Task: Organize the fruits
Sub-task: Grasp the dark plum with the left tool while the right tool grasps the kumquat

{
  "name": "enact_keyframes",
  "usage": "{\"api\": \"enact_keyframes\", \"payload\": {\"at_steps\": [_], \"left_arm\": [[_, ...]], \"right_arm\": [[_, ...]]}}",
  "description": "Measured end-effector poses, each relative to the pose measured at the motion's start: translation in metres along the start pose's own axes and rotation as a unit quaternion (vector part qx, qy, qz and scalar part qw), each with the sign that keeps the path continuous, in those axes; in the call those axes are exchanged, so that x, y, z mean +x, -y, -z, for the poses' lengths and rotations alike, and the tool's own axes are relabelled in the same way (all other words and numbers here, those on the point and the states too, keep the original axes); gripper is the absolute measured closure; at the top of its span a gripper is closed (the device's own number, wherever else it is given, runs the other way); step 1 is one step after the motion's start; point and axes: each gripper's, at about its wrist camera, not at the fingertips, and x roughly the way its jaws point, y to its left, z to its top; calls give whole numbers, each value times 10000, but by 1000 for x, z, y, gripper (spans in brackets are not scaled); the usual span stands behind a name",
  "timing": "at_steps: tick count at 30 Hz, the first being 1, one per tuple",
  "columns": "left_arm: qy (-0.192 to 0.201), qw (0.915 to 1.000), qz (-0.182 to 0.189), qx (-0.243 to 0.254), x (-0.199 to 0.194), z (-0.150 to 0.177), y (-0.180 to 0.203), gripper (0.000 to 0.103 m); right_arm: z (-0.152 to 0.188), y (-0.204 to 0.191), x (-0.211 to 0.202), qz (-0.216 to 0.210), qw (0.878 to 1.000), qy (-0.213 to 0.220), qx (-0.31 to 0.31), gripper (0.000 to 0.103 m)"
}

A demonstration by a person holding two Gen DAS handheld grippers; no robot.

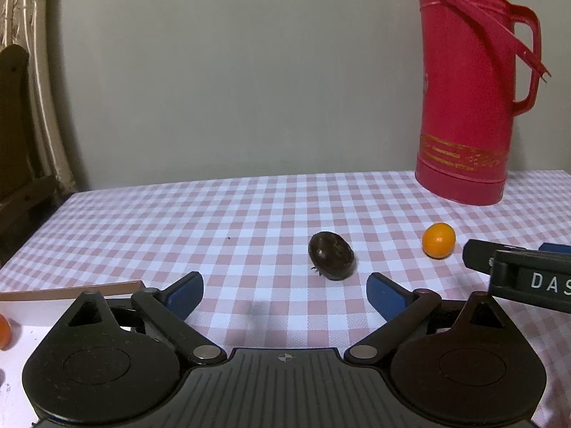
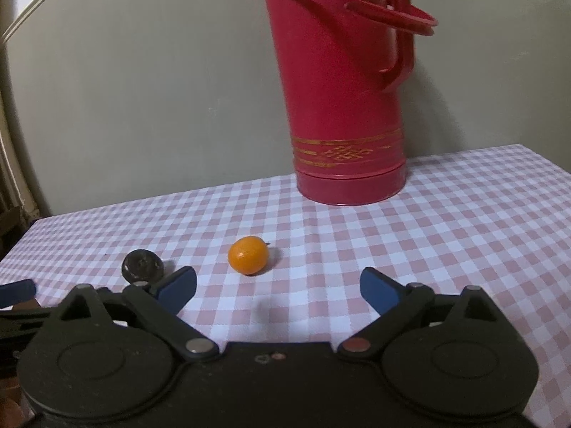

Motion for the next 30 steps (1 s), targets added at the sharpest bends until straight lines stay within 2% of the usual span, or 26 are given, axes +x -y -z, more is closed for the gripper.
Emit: {"api": "enact_keyframes", "payload": {"at_steps": [6, 8, 10, 18, 30], "left_arm": [[-13, 10000, -14, 46, 8, -1, 3, 5], [-10, 10000, 0, 48, 12, -3, 3, 9], [-25, 10000, 36, 74, 17, -5, 4, 12], [-29, 9999, 115, 103, 29, -6, 10, 13], [-68, 9998, 112, 158, 48, -12, 19, 23]], "right_arm": [[-2, -6, 11, -94, 9999, -71, -73, 19], [-4, -7, 15, -122, 9998, -98, -96, 23], [-5, -7, 19, -150, 9998, -116, -98, 24], [-13, -13, 34, -231, 9992, -229, -244, 31], [-22, -16, 55, -209, 9982, -363, -426, 34]]}}
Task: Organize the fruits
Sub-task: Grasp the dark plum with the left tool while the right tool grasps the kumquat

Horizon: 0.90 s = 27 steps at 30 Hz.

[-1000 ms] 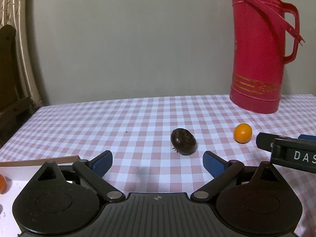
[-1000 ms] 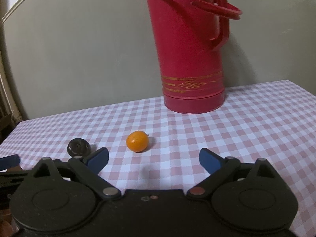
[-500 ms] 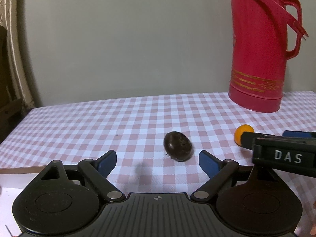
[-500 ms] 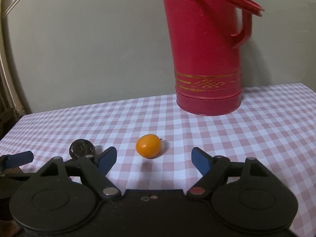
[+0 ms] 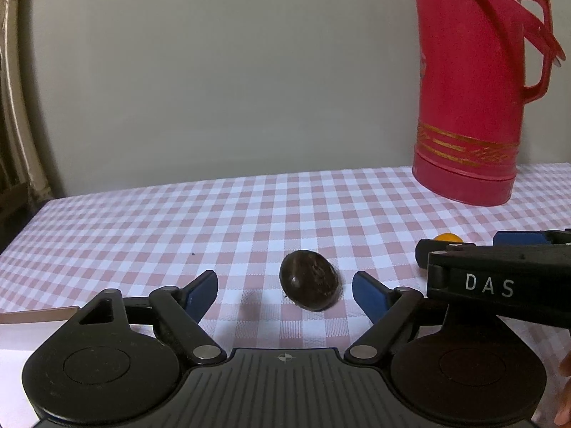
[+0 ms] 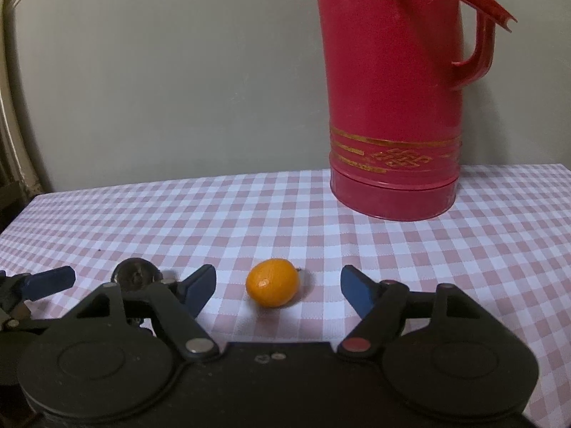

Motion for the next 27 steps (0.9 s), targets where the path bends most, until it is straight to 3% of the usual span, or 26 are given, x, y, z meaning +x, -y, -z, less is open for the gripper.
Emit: {"api": "enact_keyframes", "payload": {"at_steps": [4, 18, 22, 25, 27], "left_arm": [[-64, 10000, 0, 26, 3, 3, 1, 32], [-146, 9999, -34, -14, 11, 1, 2, 32], [-186, 9998, -12, -10, 14, 0, 3, 32], [-200, 9998, 18, -23, 16, -1, 4, 32], [-197, 9998, 79, 18, 17, -1, 5, 41]], "right_arm": [[1, 2, 5, 28, 10000, -90, -33, 35], [1, -5, 14, -54, 9999, -105, -7, 41], [1, -4, 19, -116, 9998, -152, 63, 51], [1, -3, 20, -148, 9997, -176, 127, 52], [2, -2, 21, -232, 9993, -197, 207, 55]]}}
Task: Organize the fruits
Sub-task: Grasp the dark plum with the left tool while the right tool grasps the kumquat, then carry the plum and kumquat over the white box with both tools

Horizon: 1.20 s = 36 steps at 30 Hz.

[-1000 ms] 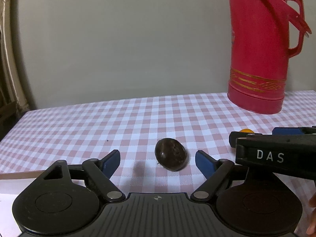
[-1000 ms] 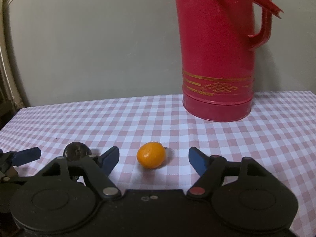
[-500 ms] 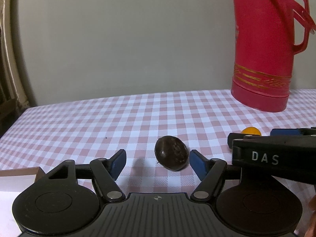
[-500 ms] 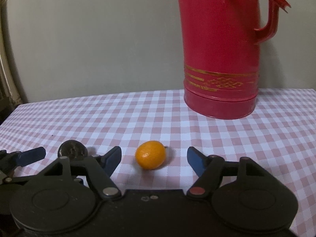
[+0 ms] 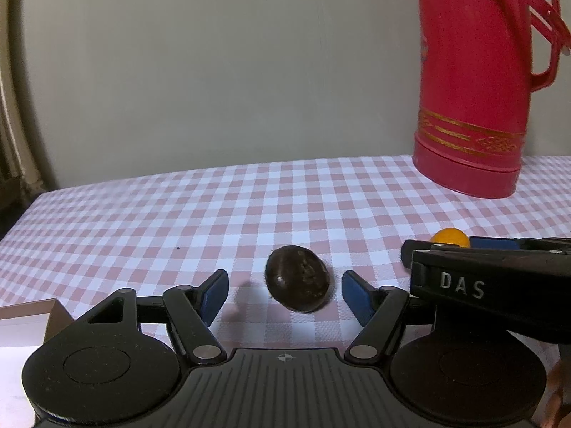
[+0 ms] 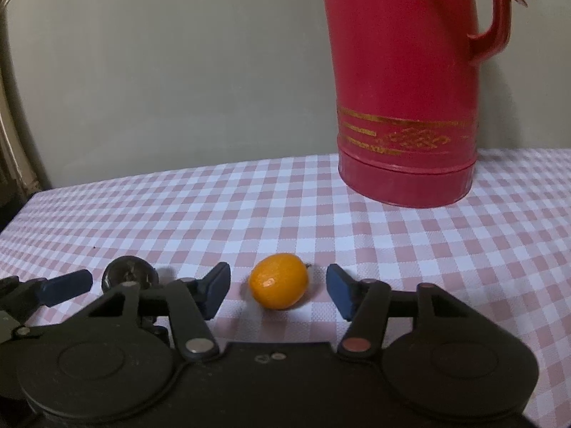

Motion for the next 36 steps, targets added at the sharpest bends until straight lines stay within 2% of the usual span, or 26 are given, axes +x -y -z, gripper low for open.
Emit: {"api": "enact_keyframes", "payload": {"at_steps": [1, 2, 8, 9, 10, 11, 16, 25, 33, 36], "left_arm": [[13, 10000, 23, 45, 0, 0, 2, 49], [18, 10000, 40, 85, 0, 0, 3, 51], [8, 9999, 84, 85, -1, -1, 3, 53], [10, 9999, 97, 82, -1, 0, 3, 64], [10, 9999, 108, 68, -1, 0, 2, 64], [8, 9999, 96, 54, -2, 0, 1, 64], [38, 9999, 92, 47, -3, 0, 0, 64], [335, 9994, 26, 30, -16, 1, 0, 65], [327, 9994, 14, 104, -35, 13, -6, 65], [230, 9996, 117, 87, -46, 20, -7, 65]], "right_arm": [[0, -1, 0, -5, 10000, 1, -11, 56], [0, -2, 0, -43, 10000, 0, -22, 58], [1, -3, 1, -132, 9999, -12, -2, 62], [1, -3, 1, -139, 9999, -11, -4, 62], [1, -2, 1, -153, 9999, 0, 11, 63], [1, -1, 0, -159, 9999, 11, 44, 78], [1, 1, 0, -203, 9998, 9, 62, 77], [0, 4, -10, -121, 9999, 58, 72, 77], [-2, 5, -25, -145, 9998, 88, 81, 77], [-1, 5, -33, -228, 9996, 70, 126, 77]]}}
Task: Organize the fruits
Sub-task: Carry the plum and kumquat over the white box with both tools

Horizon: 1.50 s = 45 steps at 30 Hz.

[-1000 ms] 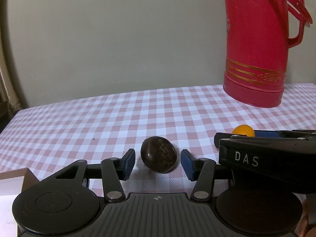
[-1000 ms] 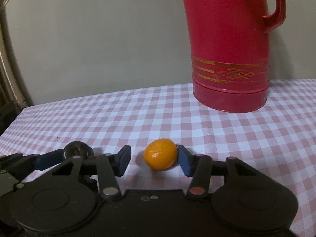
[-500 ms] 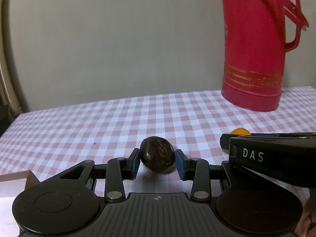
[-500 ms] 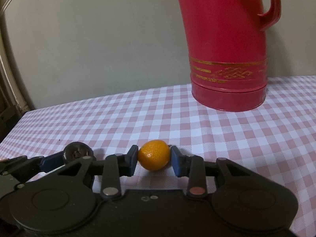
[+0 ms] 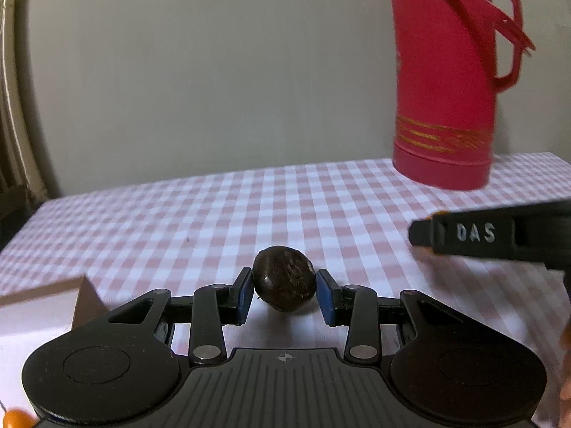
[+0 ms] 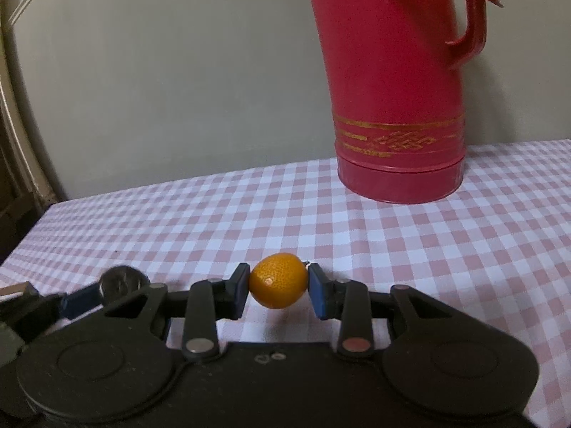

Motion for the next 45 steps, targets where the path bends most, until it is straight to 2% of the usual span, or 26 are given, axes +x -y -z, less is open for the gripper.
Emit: {"api": "enact_keyframes", "payload": {"at_steps": [10, 16, 22, 31, 45], "left_arm": [[-70, 9999, 144, 5, -56, 23, -7, 65], [-26, 9998, 202, 57, -87, 37, -14, 65], [-15, 9995, 294, 122, -111, 52, -17, 65], [150, 9995, 258, 40, -144, 65, -28, 65], [474, 9982, -43, -375, -182, 71, -79, 65]], "right_arm": [[21, -7, -27, -151, 9996, -211, -126, 77], [48, -11, -52, -186, 9988, -411, -213, 77], [67, -17, -79, -218, 9986, -435, -225, 77], [82, -36, -116, -360, 9981, -277, -412, 77], [88, -95, -142, -844, 9930, -17, -823, 77]]}}
